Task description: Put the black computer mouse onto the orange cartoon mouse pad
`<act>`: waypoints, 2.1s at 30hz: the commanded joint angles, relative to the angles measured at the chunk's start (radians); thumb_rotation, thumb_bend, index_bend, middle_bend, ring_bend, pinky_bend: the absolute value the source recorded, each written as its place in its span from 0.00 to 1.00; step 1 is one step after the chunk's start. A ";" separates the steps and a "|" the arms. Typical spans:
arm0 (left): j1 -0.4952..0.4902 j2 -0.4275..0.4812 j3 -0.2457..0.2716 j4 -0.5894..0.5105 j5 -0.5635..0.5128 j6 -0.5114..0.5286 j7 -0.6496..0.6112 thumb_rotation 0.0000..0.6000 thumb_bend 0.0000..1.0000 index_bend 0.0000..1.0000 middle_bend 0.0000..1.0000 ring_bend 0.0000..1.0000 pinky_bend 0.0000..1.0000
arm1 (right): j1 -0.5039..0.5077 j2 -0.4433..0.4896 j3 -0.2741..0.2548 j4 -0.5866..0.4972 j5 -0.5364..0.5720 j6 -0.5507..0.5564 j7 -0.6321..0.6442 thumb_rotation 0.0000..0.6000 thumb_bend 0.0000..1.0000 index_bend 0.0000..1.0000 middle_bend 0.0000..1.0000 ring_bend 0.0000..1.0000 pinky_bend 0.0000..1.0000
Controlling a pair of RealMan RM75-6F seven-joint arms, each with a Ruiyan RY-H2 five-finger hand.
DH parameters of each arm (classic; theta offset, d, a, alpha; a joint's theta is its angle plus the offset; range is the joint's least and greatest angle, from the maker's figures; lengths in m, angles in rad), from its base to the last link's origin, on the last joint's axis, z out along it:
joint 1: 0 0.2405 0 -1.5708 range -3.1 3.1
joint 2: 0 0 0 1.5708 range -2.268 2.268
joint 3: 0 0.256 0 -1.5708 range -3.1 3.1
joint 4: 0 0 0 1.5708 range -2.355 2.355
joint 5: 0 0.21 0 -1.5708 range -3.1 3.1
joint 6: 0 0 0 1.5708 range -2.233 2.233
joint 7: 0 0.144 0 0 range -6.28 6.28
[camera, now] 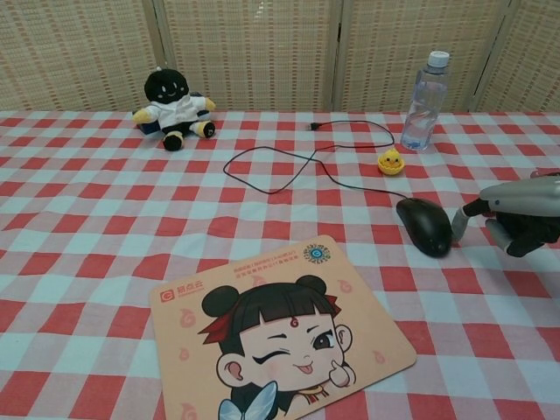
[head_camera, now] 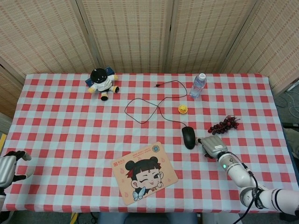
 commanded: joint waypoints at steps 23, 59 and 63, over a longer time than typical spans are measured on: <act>0.003 0.006 -0.002 0.000 0.001 0.004 -0.014 1.00 0.17 0.61 0.48 0.38 0.55 | -0.025 0.074 0.021 -0.154 -0.183 0.035 0.020 1.00 0.73 0.26 1.00 1.00 1.00; 0.005 0.015 -0.003 -0.001 0.006 0.006 -0.040 1.00 0.17 0.61 0.48 0.38 0.55 | 0.125 -0.058 0.080 -0.056 0.083 0.138 -0.521 1.00 0.00 0.17 1.00 0.94 1.00; 0.006 0.018 -0.004 0.000 0.006 0.007 -0.048 1.00 0.17 0.61 0.48 0.38 0.55 | 0.143 -0.086 0.070 -0.004 0.057 0.109 -0.518 1.00 0.00 0.20 1.00 0.95 1.00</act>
